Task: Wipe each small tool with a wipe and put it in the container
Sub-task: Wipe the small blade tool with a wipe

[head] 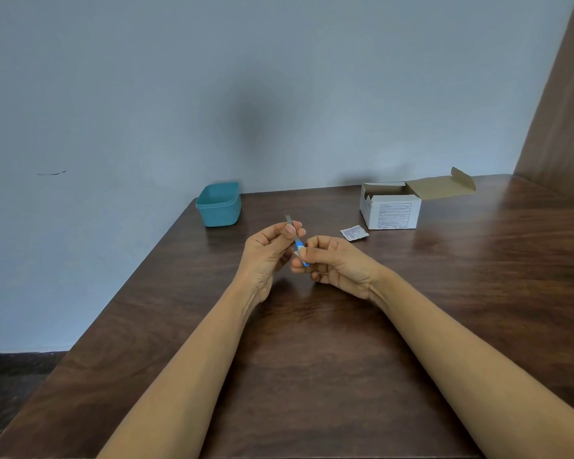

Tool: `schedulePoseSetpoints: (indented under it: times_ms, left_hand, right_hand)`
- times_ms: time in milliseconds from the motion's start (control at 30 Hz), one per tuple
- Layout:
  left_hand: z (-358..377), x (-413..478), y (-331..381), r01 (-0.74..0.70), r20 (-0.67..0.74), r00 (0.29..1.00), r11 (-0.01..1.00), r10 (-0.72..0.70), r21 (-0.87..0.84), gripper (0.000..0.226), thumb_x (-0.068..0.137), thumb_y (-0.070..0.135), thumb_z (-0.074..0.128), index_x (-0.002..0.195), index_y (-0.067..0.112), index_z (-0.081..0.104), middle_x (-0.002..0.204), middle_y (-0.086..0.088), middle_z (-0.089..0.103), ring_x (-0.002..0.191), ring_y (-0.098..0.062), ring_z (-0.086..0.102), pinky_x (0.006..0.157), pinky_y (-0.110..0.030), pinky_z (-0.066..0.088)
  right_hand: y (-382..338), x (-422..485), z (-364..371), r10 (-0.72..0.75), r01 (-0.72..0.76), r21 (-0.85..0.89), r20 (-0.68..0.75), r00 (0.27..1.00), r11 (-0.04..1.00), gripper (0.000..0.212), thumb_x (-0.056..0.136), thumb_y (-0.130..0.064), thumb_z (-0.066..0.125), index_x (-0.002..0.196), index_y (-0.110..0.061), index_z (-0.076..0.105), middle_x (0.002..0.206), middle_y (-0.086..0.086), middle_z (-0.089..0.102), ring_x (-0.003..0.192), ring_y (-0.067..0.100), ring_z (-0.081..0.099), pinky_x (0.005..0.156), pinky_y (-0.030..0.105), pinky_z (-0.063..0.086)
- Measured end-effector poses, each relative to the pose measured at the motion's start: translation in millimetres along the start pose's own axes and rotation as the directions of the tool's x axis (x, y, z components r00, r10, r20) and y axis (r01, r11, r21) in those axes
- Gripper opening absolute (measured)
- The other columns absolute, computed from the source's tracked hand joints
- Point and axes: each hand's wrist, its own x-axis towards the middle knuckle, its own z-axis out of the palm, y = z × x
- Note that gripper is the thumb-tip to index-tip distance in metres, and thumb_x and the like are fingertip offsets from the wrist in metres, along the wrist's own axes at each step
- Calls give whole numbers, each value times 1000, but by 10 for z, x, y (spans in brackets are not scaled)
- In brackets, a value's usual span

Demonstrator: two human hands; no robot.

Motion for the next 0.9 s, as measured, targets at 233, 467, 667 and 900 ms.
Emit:
schedulePoseSetpoints:
  times_ms: [233,467,667,900]
  left_hand:
    - [3,7,25,-8,-49,999,1000,9,8,8,86,17,64,90,17,70,81,5,75,81,-8,68,86,-36,52]
    - [-5,13,18,-34,-95,995,998,39,57,13,77,25,69,90,20,70,82,7,75,85,-6,66,84,-32,50]
    - [-39,17,-9,-139,-110,979,960,170,243,10,80,26,71,89,22,70,81,10,75,81,2,67,83,-25,49]
    - [2,-13,-63,-172,-76,976,939,203,297,13,80,19,74,93,16,73,87,-1,76,86,-8,70,87,-26,53]
  right_hand:
    - [-26,-14,-39,-6,5,18,23,1000,1000,25,79,-1,69,80,-18,51,87,9,73,93,20,69,66,23,43]
    - [-13,-11,-21,-100,93,-142,-39,994,985,27,76,-4,75,79,-18,51,83,12,74,87,25,68,66,28,43]
    - [99,40,22,-275,239,-258,-115,954,936,24,78,-4,74,89,-13,55,87,19,73,94,30,70,94,38,51]
    - [70,29,29,-339,281,-278,-192,921,919,24,78,-4,75,86,-12,54,77,12,73,82,23,71,74,23,55]
